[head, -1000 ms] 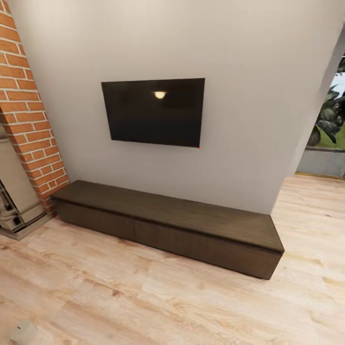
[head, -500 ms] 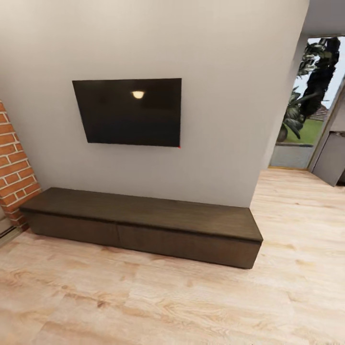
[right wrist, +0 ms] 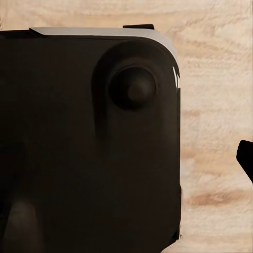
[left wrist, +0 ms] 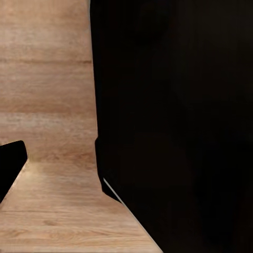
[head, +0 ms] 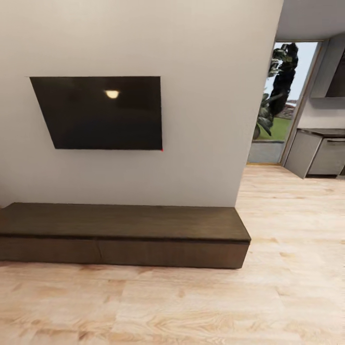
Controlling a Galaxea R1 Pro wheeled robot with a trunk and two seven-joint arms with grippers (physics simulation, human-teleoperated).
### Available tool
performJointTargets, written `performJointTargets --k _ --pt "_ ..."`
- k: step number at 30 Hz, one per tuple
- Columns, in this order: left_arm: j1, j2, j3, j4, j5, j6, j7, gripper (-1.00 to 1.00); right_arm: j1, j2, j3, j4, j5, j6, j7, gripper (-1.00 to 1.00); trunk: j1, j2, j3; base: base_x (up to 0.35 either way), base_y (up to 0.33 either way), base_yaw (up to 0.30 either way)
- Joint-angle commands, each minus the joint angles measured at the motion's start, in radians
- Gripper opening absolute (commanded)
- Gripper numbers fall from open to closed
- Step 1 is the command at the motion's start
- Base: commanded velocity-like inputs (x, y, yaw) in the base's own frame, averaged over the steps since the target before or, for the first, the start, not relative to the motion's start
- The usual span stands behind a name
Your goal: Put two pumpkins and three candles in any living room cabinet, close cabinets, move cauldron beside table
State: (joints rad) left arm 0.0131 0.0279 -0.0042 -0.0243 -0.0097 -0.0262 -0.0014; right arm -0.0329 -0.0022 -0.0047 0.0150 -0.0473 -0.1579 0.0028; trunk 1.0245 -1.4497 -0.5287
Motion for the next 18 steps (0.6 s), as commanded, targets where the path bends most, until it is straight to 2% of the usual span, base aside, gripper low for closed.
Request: performJointTargets --k 1,4,7,18 --pt "0.001 0.000 0.000 -0.002 -0.001 -0.001 0.000 1.00 -0.001 0.000 0.000 0.001 -0.005 -0.004 0.000 1.00 0.000 0.000 -0.001 0.270 0.020 -0.281" --pt "0.001 0.001 0.000 -0.002 -0.001 -0.001 0.000 1.00 -0.001 0.001 0.001 0.000 -0.005 -0.003 -0.001 1.00 0.000 0.000 -0.001 0.281 0.010 -0.255" --pt "0.001 0.001 0.000 -0.003 -0.001 -0.001 0.000 1.00 -0.001 0.001 0.002 -0.001 -0.005 -0.003 -0.001 1.00 0.000 0.000 -0.001 0.225 0.003 -0.108" --pt "0.001 -0.003 0.001 -0.002 -0.001 -0.001 0.000 1.00 -0.001 0.001 0.002 0.000 -0.004 -0.002 -0.012 1.00 0.000 0.000 -0.001 0.031 0.000 -0.013"
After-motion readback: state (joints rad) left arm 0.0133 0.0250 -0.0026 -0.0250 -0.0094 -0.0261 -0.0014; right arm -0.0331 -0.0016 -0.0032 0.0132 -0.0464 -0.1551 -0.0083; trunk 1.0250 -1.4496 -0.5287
